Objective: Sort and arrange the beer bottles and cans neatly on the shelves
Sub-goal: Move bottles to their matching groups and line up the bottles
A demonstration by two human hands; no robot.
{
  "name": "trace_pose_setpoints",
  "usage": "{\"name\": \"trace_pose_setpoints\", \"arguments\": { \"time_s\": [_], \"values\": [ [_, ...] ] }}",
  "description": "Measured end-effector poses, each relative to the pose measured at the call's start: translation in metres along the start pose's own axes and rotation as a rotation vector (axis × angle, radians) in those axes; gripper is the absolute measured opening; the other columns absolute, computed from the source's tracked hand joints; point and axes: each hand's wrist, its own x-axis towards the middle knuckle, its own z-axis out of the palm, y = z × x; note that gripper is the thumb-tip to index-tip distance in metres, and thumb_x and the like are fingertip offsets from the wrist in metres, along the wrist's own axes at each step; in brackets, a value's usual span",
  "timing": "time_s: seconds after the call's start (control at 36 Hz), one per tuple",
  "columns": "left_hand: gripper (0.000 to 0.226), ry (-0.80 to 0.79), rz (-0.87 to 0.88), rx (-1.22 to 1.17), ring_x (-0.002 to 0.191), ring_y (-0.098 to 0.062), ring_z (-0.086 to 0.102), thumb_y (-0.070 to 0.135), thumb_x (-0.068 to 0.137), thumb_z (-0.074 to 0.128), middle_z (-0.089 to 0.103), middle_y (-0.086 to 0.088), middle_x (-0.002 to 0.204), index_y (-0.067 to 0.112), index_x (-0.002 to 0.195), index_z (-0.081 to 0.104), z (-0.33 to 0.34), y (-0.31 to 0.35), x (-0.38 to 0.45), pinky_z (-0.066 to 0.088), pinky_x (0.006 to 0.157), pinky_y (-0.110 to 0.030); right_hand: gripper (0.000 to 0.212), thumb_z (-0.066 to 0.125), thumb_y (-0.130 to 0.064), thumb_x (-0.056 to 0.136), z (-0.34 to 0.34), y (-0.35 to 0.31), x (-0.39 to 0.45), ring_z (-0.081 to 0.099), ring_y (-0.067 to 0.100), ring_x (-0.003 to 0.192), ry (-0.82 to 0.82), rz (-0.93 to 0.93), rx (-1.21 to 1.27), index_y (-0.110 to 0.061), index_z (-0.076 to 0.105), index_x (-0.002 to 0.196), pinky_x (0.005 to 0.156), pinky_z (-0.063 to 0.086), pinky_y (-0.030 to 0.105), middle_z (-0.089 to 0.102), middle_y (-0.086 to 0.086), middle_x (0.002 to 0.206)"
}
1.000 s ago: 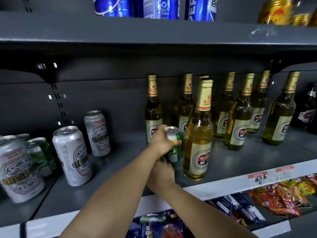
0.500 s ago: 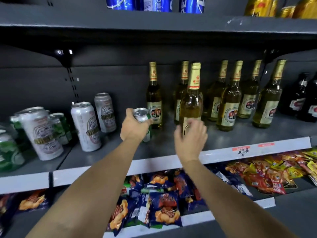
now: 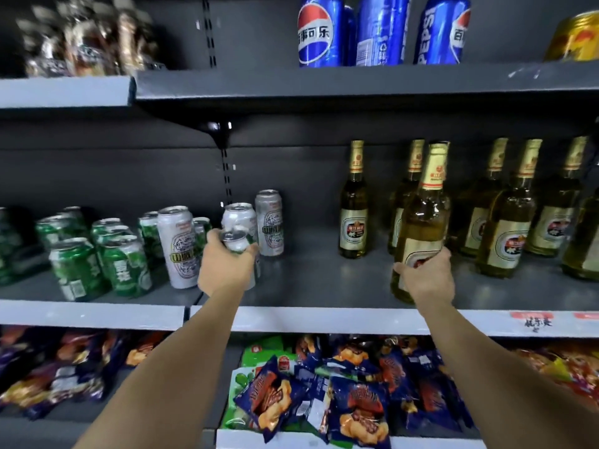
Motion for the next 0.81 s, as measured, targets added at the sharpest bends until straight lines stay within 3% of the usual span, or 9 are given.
{"name": "trace_pose_setpoints", "arguments": {
  "time_s": [0.17,0.31,0.5,0.81],
  "values": [
    [0.065,-0.011,-0.015,0.028,0.11,-0.036,0.058,0.044,0.078,0.074,0.059,-0.007,0.125,0.023,0.13,0.043,-0.005,-0.019,0.016,0.044,0.08,-0.041,0.082,0.084,-0.03,0.073,0.014,-0.019,-0.009,0.052,0.04,0.119,0.006,-0.022,-0.082,-0.01,0.032,0.134,0.096,0.044,0.046,0.051,0.014,0.134],
    [0.056,-0.037,-0.053,0.018,0.1,-0.033,0.06,0.046,0.075,0.074,0.063,-0.004,0.114,0.03,0.119,0.043,-0.002,-0.035,0.027,0.048,0.08,-0.041,0.075,0.085,-0.035,0.07,0.034,-0.029,-0.01,0.058,0.037,0.111,-0.029,-0.067,-0.146,-0.012,0.036,0.12,0.088,0.047,0.045,0.056,0.011,0.124],
    [0.064,-0.027,-0.095,-0.01,0.108,-0.036,0.06,0.049,0.078,0.073,0.063,-0.007,0.121,0.028,0.129,0.039,0.003,-0.05,0.042,0.047,0.091,-0.047,0.079,0.084,-0.037,0.072,0.059,-0.039,-0.007,0.057,0.036,0.114,-0.055,-0.094,-0.189,-0.011,0.033,0.127,0.087,0.046,0.042,0.052,0.009,0.13],
    [0.072,-0.026,-0.032,-0.011,0.118,-0.036,0.055,0.046,0.081,0.072,0.057,-0.008,0.133,0.027,0.14,0.035,0.005,-0.059,0.044,0.043,0.093,-0.049,0.079,0.082,-0.04,0.073,0.083,-0.043,-0.001,0.059,0.036,0.111,-0.039,-0.12,-0.206,-0.012,0.032,0.127,0.081,0.048,0.04,0.051,0.008,0.131]
  ]
}}
